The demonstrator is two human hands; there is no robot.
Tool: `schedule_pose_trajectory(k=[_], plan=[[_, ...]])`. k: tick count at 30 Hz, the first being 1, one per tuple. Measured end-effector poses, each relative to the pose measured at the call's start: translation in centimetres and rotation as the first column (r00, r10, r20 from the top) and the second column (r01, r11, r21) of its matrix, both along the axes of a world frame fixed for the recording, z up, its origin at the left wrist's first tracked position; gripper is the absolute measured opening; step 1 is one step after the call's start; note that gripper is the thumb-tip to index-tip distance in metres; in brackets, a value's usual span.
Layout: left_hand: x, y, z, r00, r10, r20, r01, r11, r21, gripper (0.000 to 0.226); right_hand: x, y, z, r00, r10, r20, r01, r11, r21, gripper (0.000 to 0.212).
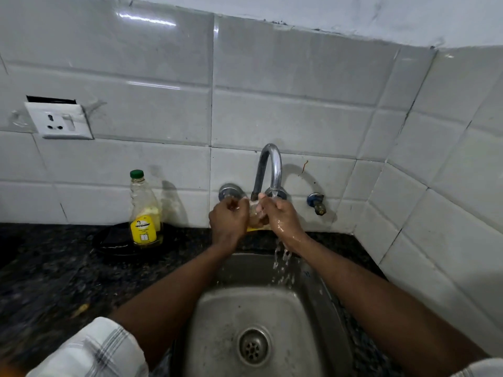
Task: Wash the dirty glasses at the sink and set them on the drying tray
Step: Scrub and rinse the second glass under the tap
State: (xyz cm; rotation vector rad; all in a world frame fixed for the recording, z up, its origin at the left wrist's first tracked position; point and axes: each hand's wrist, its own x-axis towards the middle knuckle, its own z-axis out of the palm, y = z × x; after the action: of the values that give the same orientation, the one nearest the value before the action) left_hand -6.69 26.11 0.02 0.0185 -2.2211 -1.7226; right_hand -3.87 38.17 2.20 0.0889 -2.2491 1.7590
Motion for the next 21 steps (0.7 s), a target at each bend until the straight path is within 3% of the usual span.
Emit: schedule_pose_trajectory(k=[1, 2, 3, 4, 5, 6, 7, 9, 10, 11, 12, 13, 14, 15, 16, 17, 19, 20, 21], plan=[[-0.6, -0.3, 0.5, 0.979, -0.08, 0.188, 0.071, 0.996, 0.057, 0.037, 0.3, 0.1, -0.1, 0.999, 0.053, -0.009, -0.052, 0.998, 0.027, 0.038], [-1.1, -0.7, 1.0, 0.884, -0.236, 0.404, 0.19, 0.97, 0.151, 0.042, 0.7, 0.2, -0.2, 0.996, 0.094, -0.006, -0.094, 0.993, 0.068, 0.035], [-1.2, -1.3, 1.4, 0.754, -0.39, 0.528, 0.289, 0.92, 0.267, 0.046, 1.1, 0.4, -0.4, 0.993, 0.119, -0.002, -0.118, 0.987, 0.107, 0.033], [-1.3, -1.6, 1.3, 0.706, -0.43, 0.563, 0.298, 0.901, 0.315, 0.047, 1.2, 0.4, -0.8, 0.992, 0.125, -0.009, -0.123, 0.985, 0.123, 0.032], [-1.3, -1.4, 1.0, 0.747, -0.384, 0.542, 0.256, 0.919, 0.299, 0.045, 1.0, 0.3, -1.0, 0.995, 0.1, -0.018, -0.097, 0.989, 0.115, 0.032], [-1.0, -1.0, 0.9, 0.857, -0.261, 0.444, 0.175, 0.958, 0.227, 0.041, 0.6, 0.1, -1.1, 0.999, 0.05, -0.015, -0.049, 0.996, 0.075, 0.033], [-0.5, -0.5, 0.6, 0.958, -0.11, 0.266, 0.076, 0.988, 0.135, 0.038, 0.2, -0.2, -1.0, 1.0, -0.014, 0.01, 0.014, 1.0, 0.026, 0.036], [0.9, 0.0, 0.5, 0.998, 0.047, -0.028, -0.047, 0.999, 0.01, 0.031, -0.2, -0.5, -0.5, 0.996, -0.065, 0.058, 0.068, 0.996, -0.055, 0.04], [0.6, 0.0, 0.5, 0.998, 0.059, 0.003, -0.059, 0.998, 0.005, 0.03, -0.2, -0.5, -0.3, 0.998, -0.035, 0.048, 0.038, 0.998, -0.052, 0.04], [0.1, -0.1, 1.0, 0.989, 0.027, 0.144, -0.034, 0.998, 0.048, 0.033, 0.1, -0.4, -0.1, 1.0, 0.005, 0.022, -0.005, 1.0, 0.005, 0.041], [-0.6, -0.4, 1.3, 0.931, -0.081, 0.356, 0.036, 0.991, 0.131, 0.037, 0.4, -0.4, -0.2, 0.999, 0.052, 0.002, -0.052, 0.997, 0.062, 0.041], [-0.9, -0.9, 1.6, 0.818, -0.242, 0.522, 0.126, 0.961, 0.247, 0.042, 0.9, -0.3, -0.2, 0.996, 0.084, -0.004, -0.083, 0.991, 0.104, 0.041], [-1.0, -1.2, 1.7, 0.739, -0.331, 0.586, 0.173, 0.935, 0.31, 0.044, 1.0, -0.2, -0.5, 0.995, 0.1, 0.0, -0.1, 0.991, 0.094, 0.04], [-0.9, -1.2, 1.7, 0.747, -0.327, 0.579, 0.176, 0.937, 0.302, 0.044, 1.2, -0.3, -0.6, 0.996, 0.093, 0.01, -0.093, 0.994, 0.052, 0.039], [-0.6, -0.9, 1.6, 0.821, -0.244, 0.517, 0.142, 0.963, 0.229, 0.042, 1.0, -0.4, -0.7, 0.998, 0.06, 0.026, -0.059, 0.998, -0.009, 0.038], [-0.3, -0.4, 1.3, 0.926, -0.108, 0.361, 0.065, 0.99, 0.129, 0.039, 0.6, -0.5, -0.7, 0.999, 0.012, 0.05, -0.009, 0.998, -0.064, 0.037], [0.3, 0.1, 0.3, 0.998, 0.018, 0.065, -0.019, 1.0, 0.009, 0.032, 0.3, -0.5, -0.4, 0.996, -0.028, 0.08, 0.039, 0.989, -0.143, 0.038], [0.3, 0.0, 0.2, 0.996, 0.027, 0.08, -0.029, 0.999, 0.028, 0.032, 0.4, -0.5, -0.3, 0.999, -0.014, 0.052, 0.019, 0.994, -0.105, 0.036], [-0.1, -0.1, 0.5, 0.981, -0.01, 0.194, -0.017, 0.991, 0.135, 0.035, 0.6, -0.4, -0.2, 1.0, 0.019, 0.002, -0.019, 1.0, -0.002, 0.032]])
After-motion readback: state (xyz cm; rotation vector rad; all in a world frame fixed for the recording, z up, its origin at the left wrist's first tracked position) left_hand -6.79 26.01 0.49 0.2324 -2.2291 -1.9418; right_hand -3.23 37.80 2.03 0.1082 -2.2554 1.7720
